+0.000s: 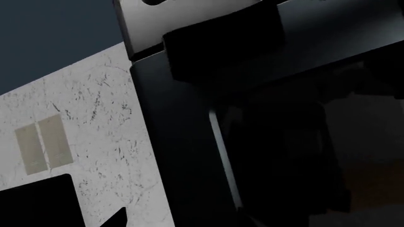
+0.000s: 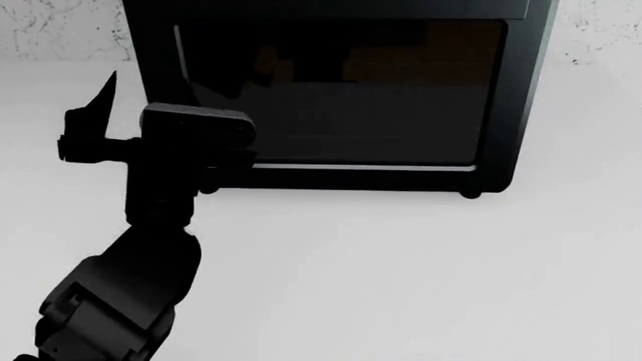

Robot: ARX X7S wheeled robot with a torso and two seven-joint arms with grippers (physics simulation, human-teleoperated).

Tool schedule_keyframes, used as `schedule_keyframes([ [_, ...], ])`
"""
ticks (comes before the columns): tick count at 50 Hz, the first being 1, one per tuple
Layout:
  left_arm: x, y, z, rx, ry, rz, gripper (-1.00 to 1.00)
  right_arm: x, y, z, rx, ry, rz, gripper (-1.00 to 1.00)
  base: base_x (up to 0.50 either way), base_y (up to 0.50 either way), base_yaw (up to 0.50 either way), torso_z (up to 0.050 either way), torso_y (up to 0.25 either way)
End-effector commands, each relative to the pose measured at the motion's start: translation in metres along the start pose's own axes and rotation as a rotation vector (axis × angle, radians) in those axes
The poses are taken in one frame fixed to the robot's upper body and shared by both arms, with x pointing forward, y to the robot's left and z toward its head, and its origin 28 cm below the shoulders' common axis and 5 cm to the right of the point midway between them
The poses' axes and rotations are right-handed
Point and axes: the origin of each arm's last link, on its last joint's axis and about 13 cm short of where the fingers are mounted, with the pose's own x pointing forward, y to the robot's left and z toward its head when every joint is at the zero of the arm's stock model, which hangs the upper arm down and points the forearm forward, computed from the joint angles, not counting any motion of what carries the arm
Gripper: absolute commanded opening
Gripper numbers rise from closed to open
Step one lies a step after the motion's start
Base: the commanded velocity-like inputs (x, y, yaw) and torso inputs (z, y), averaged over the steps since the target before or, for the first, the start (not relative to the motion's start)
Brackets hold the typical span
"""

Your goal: Close the toaster oven door.

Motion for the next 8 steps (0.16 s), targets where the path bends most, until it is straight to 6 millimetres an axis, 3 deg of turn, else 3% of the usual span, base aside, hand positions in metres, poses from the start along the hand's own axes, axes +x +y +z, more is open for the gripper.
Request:
schedule_keyframes([
  [1, 0.019, 0.03, 0.01, 0.022, 0.041, -0.127, 1.0, -0.001, -0.001, 0.0, -0.002, 0.001, -0.002, 1.0, 0.03, -0.01, -0.01, 0.0, 0.0],
  [8, -0.018, 0.046, 0.015, 0.023, -0.013, -0.168, 1.0, -0.004, -0.002, -0.001, 0.001, 0.001, -0.005, 1.0, 0.02, 0.0, -0.01, 0.001, 0.0],
])
